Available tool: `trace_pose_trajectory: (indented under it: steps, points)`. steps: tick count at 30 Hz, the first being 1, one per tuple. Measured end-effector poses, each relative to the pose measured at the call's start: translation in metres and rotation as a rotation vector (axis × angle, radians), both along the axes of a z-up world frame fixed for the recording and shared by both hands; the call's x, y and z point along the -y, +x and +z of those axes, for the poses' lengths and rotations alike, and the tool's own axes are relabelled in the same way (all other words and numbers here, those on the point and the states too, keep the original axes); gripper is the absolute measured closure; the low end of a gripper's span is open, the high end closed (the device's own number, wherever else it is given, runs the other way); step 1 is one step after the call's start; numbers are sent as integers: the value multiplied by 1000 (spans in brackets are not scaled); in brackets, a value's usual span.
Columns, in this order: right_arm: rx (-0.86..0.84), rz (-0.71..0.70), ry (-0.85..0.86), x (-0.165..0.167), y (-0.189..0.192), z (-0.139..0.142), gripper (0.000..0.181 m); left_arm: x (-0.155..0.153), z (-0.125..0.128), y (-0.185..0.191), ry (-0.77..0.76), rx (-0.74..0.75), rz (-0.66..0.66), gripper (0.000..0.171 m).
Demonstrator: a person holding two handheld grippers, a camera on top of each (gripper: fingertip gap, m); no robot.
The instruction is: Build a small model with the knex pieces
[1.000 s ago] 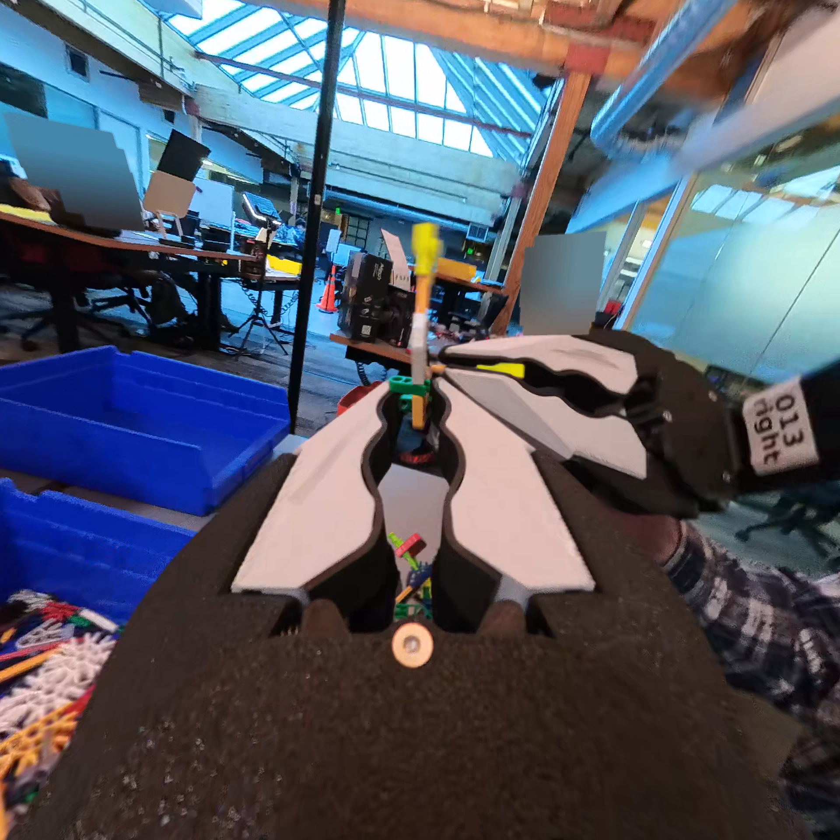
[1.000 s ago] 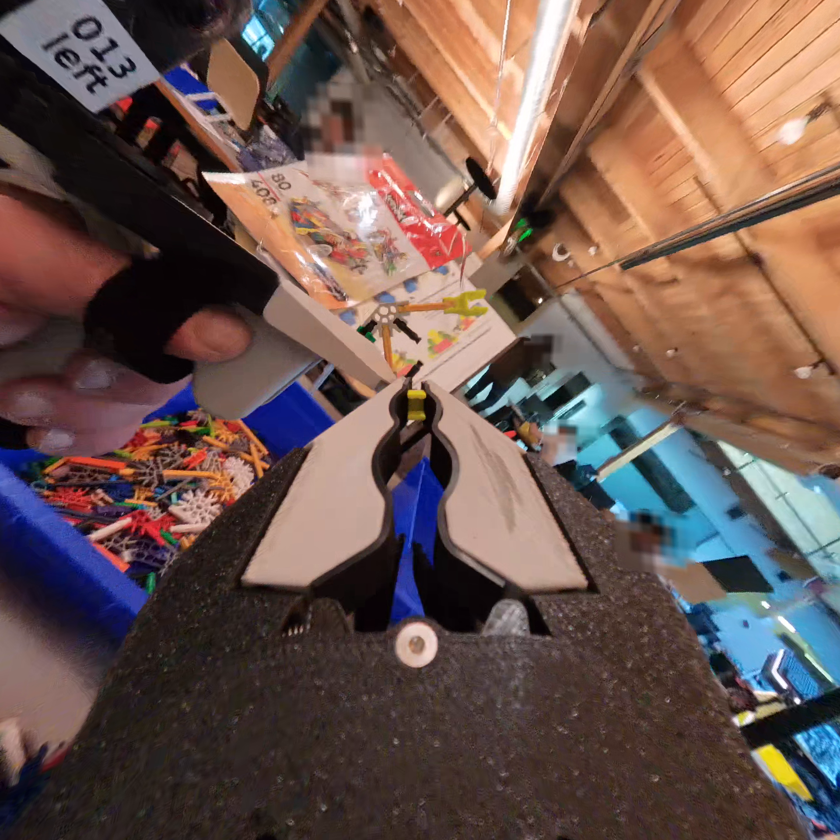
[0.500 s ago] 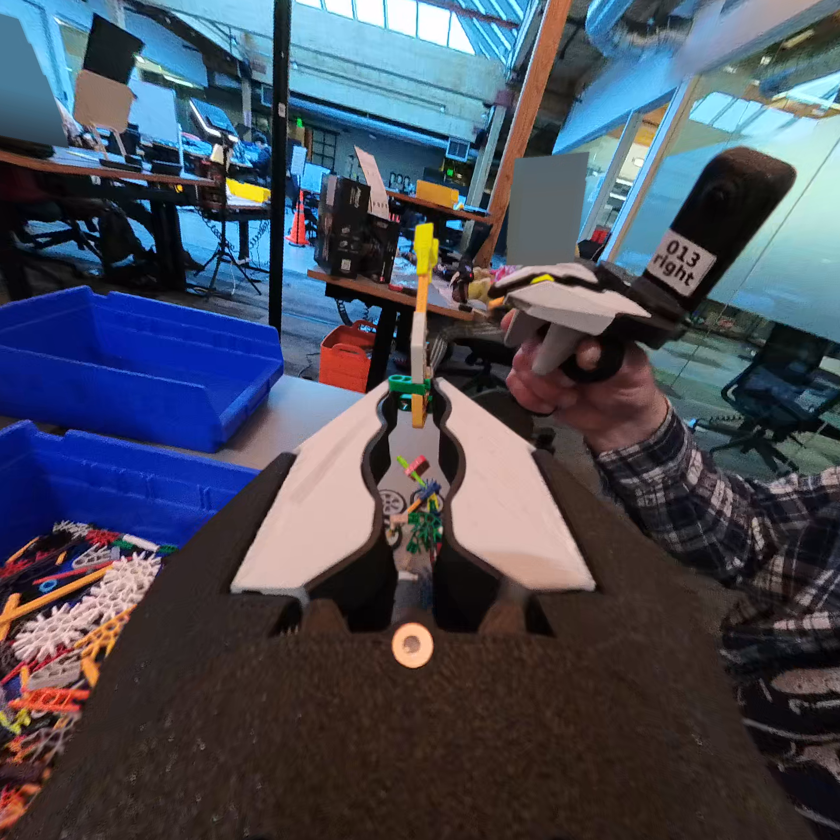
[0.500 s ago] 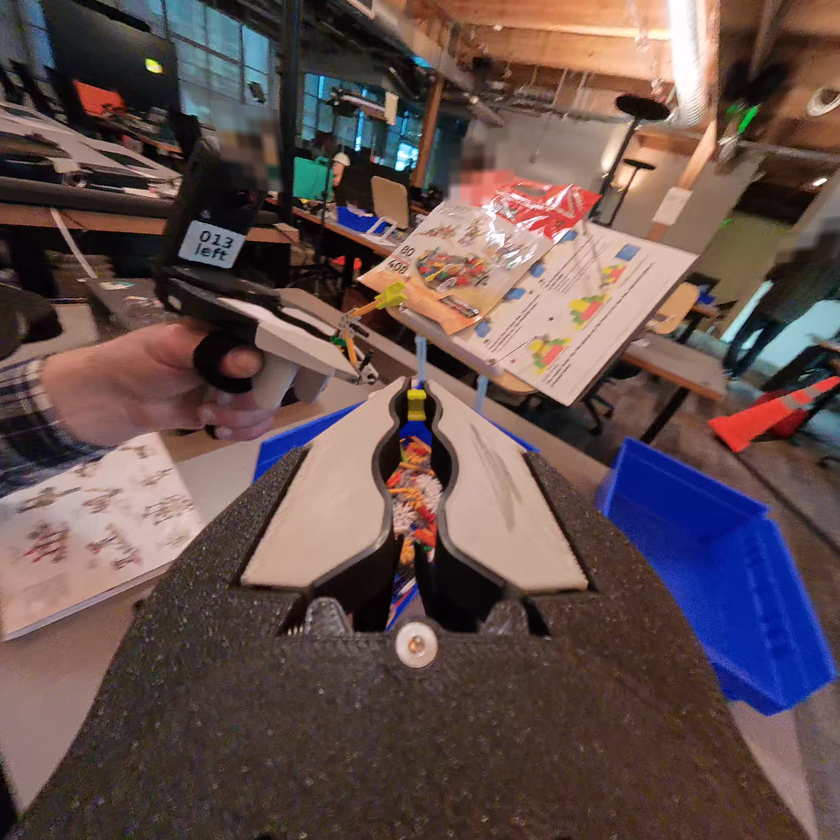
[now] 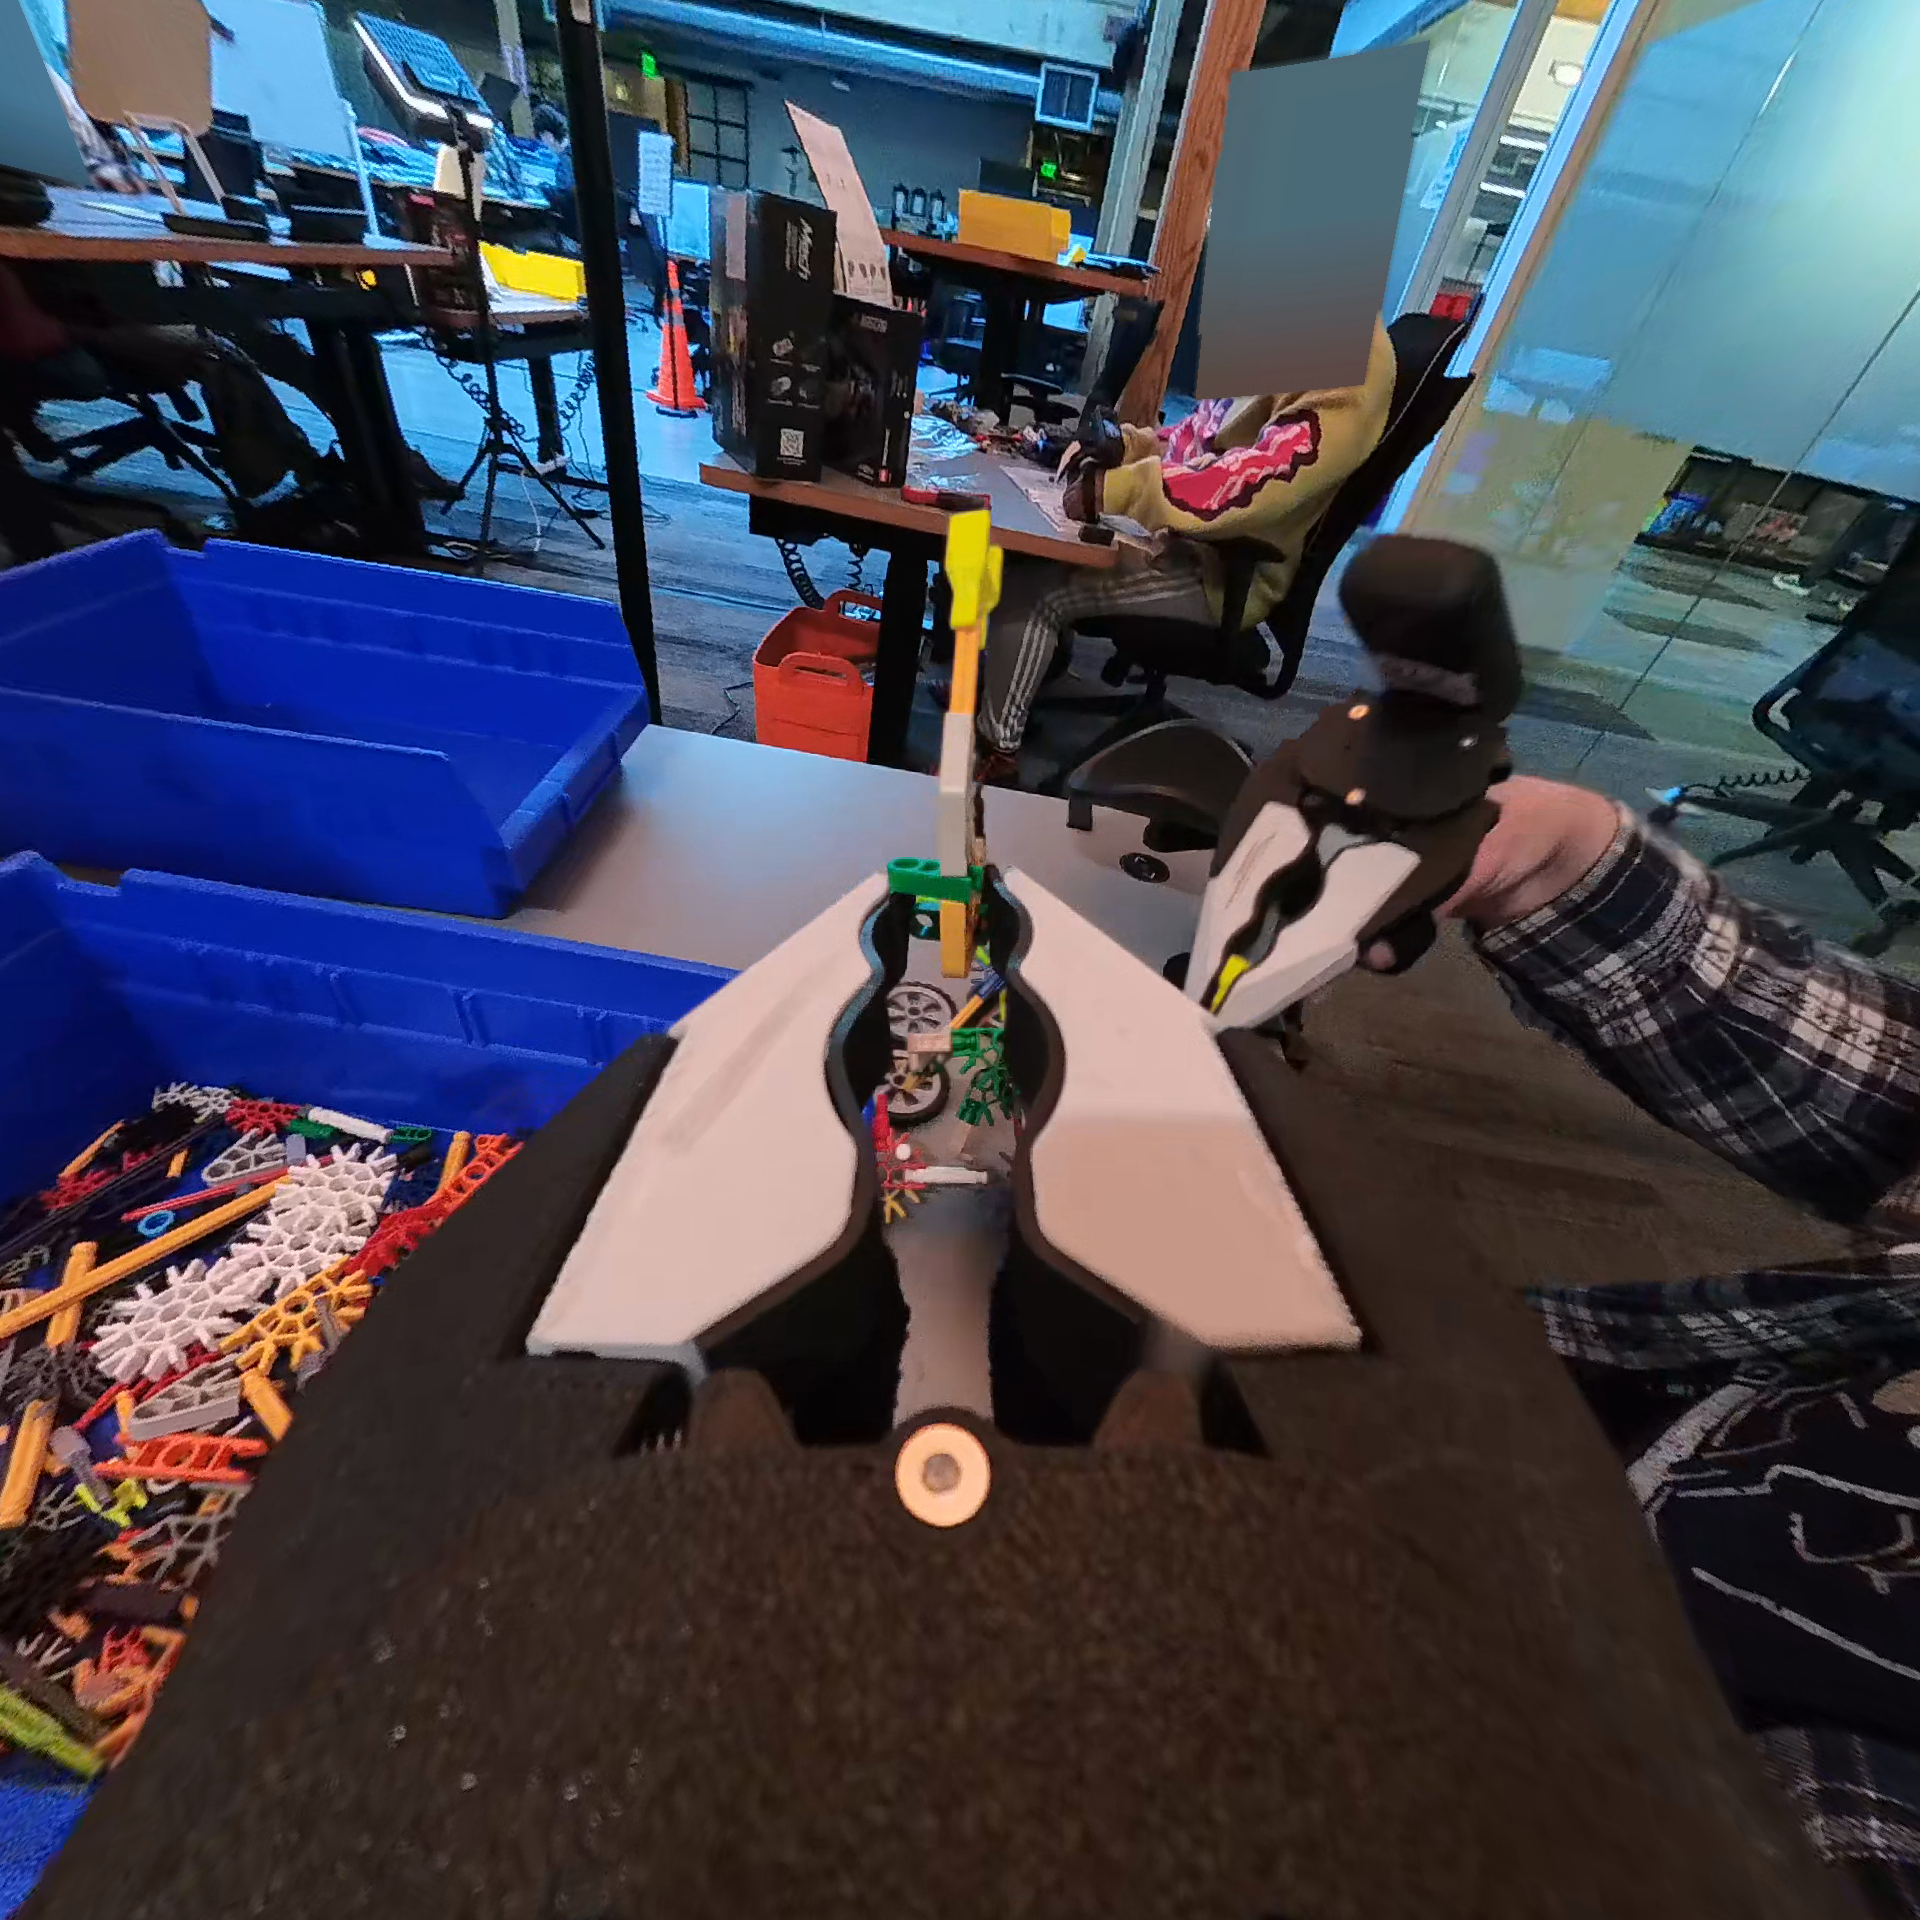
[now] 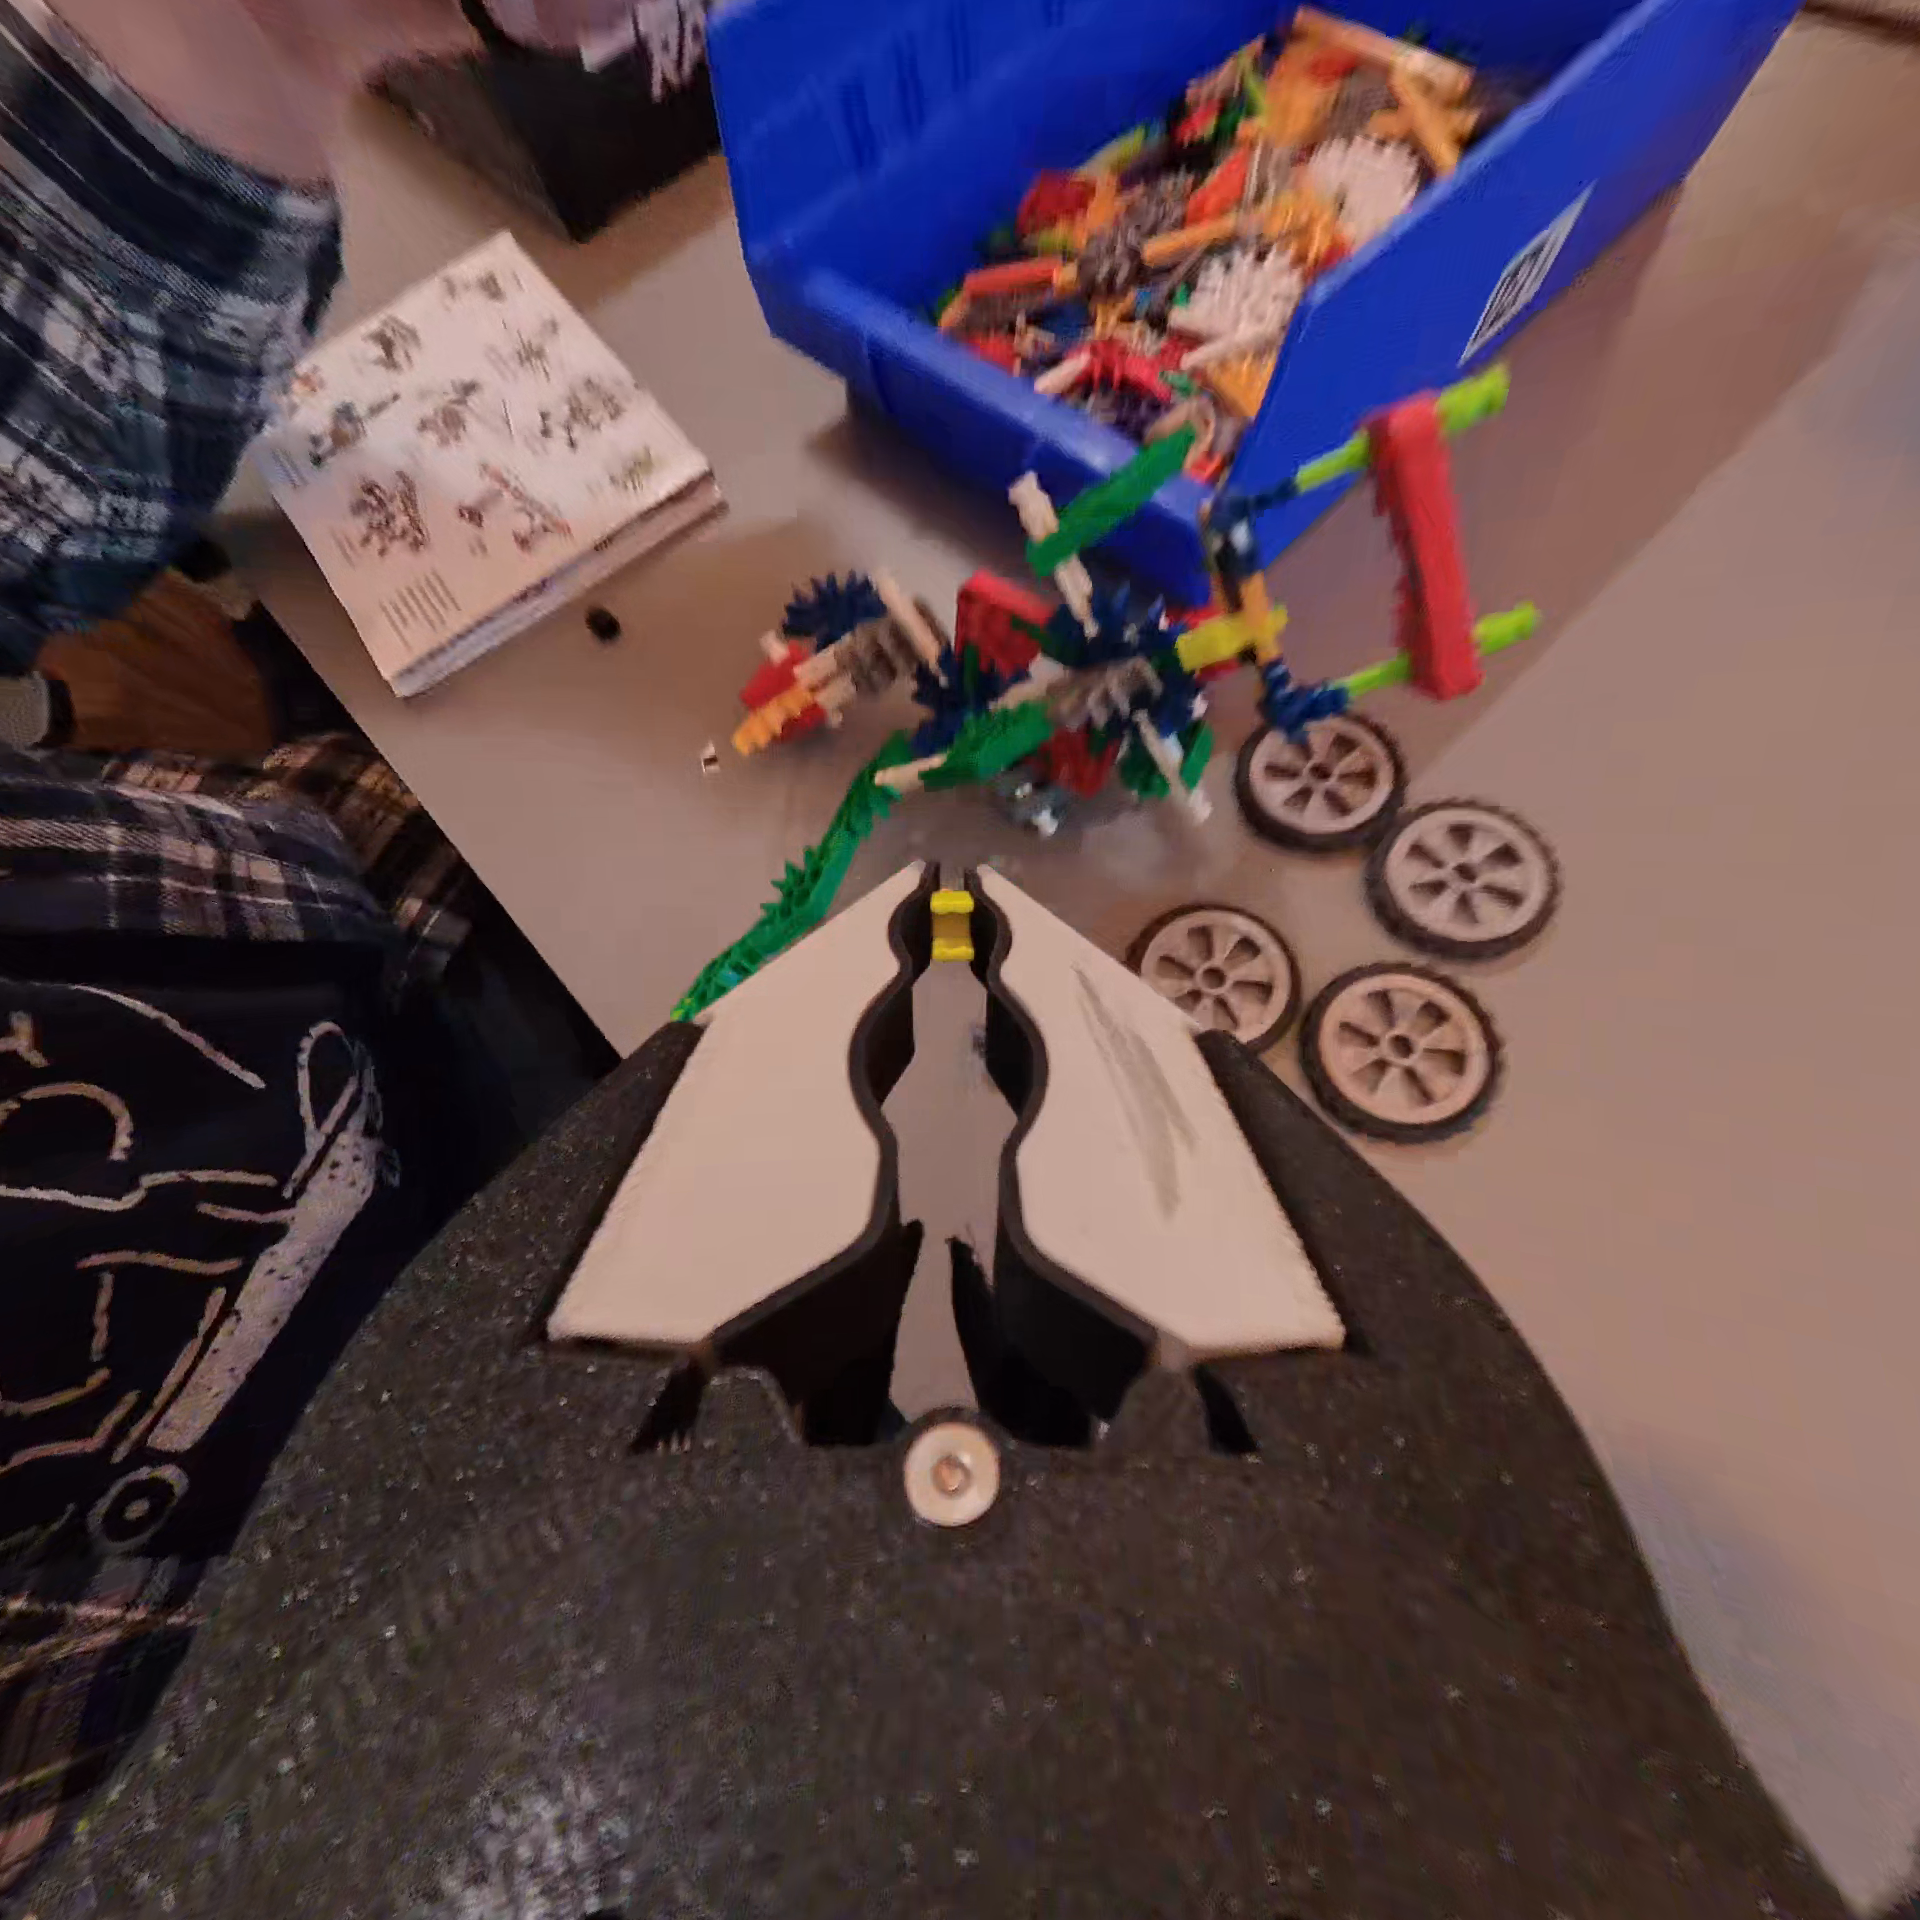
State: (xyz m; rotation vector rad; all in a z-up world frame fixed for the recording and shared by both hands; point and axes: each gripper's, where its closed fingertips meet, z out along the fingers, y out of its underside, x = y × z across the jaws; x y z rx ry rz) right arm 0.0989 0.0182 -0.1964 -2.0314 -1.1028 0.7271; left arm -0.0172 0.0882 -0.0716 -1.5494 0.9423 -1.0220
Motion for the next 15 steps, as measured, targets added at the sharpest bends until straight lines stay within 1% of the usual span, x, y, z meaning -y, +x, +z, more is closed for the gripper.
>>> trace_pose_trajectory:
  steps: [2,5,7,10,11,13,15]
  points:
    - [-1,-5,-44,-3,-2,-19,177,2,-2,4,4,-13,-9,160]
    - [-46,-57,-102,-15,-2,-36,176,4,-2,8,8,-27,-17,160]
    - [-51,-79,-135,-20,-1,-46,165,4,-2,10,7,-29,-21,160]
    - [-46,-104,-155,-27,2,-52,159,4,-5,13,-1,-31,-31,160]
    - [-43,-109,-147,-28,4,-50,158,4,-5,14,-4,-32,-35,160]
    - [-54,-121,-93,-29,8,-34,159,6,-7,17,-6,-38,-47,160]
    - [-92,-98,-15,-24,6,-1,159,9,-8,20,-6,-46,-65,160]
